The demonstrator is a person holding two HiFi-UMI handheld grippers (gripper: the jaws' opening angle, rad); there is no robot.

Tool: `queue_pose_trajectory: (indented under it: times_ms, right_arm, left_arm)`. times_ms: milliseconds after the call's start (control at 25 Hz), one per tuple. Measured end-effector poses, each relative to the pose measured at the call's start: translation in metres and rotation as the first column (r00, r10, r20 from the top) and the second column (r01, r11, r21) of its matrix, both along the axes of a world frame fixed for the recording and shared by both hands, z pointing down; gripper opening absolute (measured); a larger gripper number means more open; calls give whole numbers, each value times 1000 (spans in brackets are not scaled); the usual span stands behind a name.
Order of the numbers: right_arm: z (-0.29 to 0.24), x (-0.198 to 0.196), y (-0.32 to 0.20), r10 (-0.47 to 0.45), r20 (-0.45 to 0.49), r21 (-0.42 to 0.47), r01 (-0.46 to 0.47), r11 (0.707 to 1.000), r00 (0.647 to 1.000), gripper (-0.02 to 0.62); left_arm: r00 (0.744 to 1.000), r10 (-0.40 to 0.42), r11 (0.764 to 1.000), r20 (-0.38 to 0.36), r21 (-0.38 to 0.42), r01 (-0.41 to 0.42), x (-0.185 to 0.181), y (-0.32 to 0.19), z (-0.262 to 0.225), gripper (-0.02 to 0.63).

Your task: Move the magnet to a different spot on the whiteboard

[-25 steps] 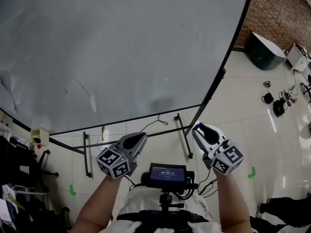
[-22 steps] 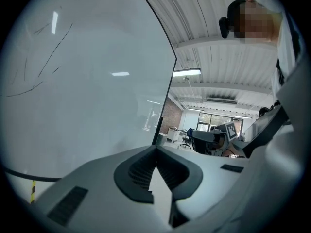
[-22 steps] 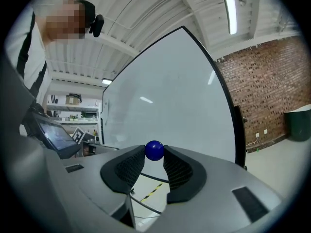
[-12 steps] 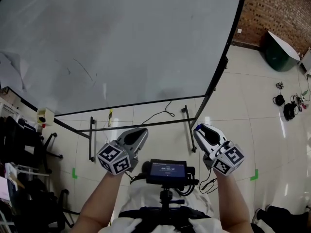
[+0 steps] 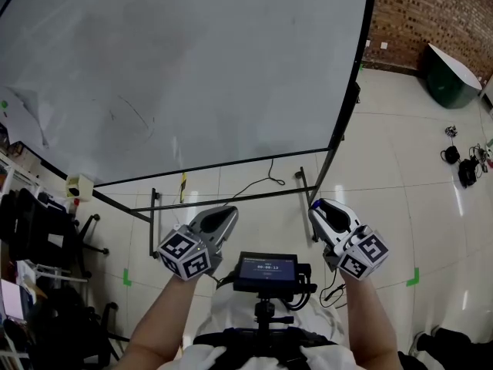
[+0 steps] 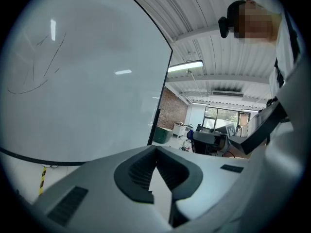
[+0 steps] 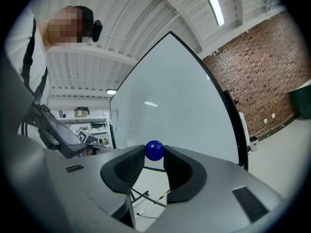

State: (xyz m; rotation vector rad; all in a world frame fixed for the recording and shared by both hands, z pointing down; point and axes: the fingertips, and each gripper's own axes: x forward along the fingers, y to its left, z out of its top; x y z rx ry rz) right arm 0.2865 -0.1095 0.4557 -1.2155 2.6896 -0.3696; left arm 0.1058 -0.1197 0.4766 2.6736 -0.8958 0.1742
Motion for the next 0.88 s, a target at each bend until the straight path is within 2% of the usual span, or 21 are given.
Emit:
queue_pose_trajectory:
  times_ms: [280, 880]
  right_arm:
    - [4, -5, -1, -10, 2, 2, 10, 1000, 1000, 156]
    - [-1, -11, 9, -44, -12, 11, 44, 999, 999, 156]
  left_arm:
    - [1000, 15, 1000, 11, 8, -15, 2, 1, 5, 25]
    - [999, -41, 999, -19, 11, 41, -2, 9, 3, 26]
